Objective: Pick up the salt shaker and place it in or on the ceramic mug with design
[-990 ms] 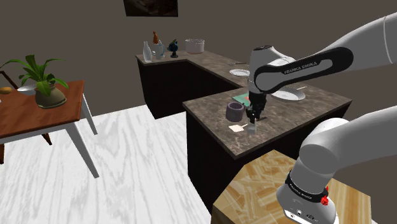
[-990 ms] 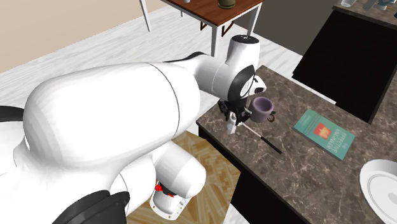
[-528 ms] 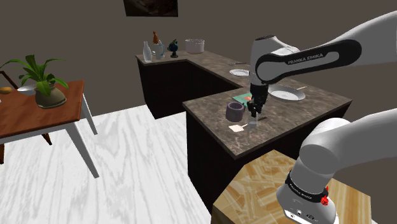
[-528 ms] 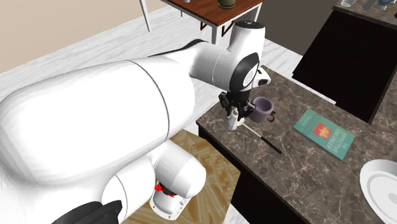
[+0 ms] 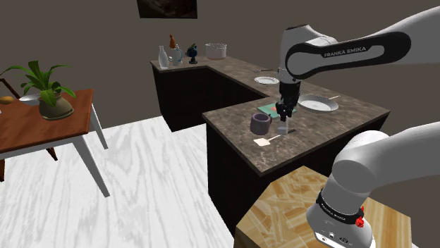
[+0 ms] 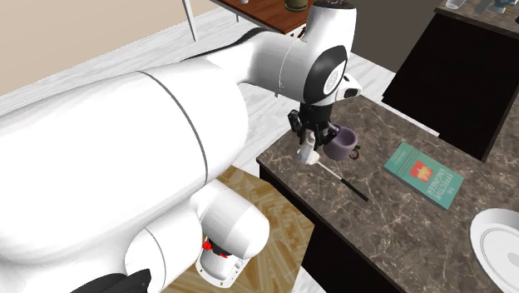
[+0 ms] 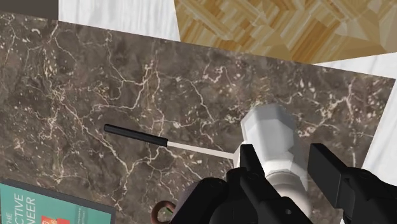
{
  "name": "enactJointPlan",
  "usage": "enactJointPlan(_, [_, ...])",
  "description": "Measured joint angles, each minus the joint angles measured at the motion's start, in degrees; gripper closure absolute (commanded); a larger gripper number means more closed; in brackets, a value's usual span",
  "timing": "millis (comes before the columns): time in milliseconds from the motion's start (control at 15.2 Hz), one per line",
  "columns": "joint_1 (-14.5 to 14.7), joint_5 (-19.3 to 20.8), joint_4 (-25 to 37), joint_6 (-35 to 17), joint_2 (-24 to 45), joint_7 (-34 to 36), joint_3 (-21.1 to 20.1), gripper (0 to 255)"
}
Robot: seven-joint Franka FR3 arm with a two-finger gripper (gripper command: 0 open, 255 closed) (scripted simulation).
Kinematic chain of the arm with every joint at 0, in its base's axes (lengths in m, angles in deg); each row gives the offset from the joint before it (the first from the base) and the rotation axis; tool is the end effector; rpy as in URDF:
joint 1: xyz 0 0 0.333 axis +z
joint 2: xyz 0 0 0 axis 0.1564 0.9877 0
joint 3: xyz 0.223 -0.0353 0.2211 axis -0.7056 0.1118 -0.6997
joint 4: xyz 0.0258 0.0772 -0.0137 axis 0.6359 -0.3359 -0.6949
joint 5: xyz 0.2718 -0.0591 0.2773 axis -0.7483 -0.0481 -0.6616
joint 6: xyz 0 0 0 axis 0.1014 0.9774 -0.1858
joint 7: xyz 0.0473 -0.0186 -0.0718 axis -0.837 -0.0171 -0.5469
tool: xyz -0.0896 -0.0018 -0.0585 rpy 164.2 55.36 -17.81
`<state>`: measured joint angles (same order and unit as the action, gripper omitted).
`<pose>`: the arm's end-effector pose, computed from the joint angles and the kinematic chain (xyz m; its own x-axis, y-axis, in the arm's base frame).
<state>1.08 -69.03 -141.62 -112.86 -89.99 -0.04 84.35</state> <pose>0.2974 -0.1042 0.4707 0.9893 -0.1346 -0.0556 -0.1270 -0.9842 0.1232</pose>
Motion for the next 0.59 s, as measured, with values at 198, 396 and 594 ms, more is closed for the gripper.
enactJointPlan(198, [0.1,-0.4,2.1,2.4,-0.3,-0.2,-0.3,255])
enactJointPlan(396, [0.2,-0.6,4.2,4.7,-0.5,-0.6,-0.5,255])
enactJointPlan(594, [0.2,-0.8,6.5,7.0,-0.6,-1.0,-0.7,255])
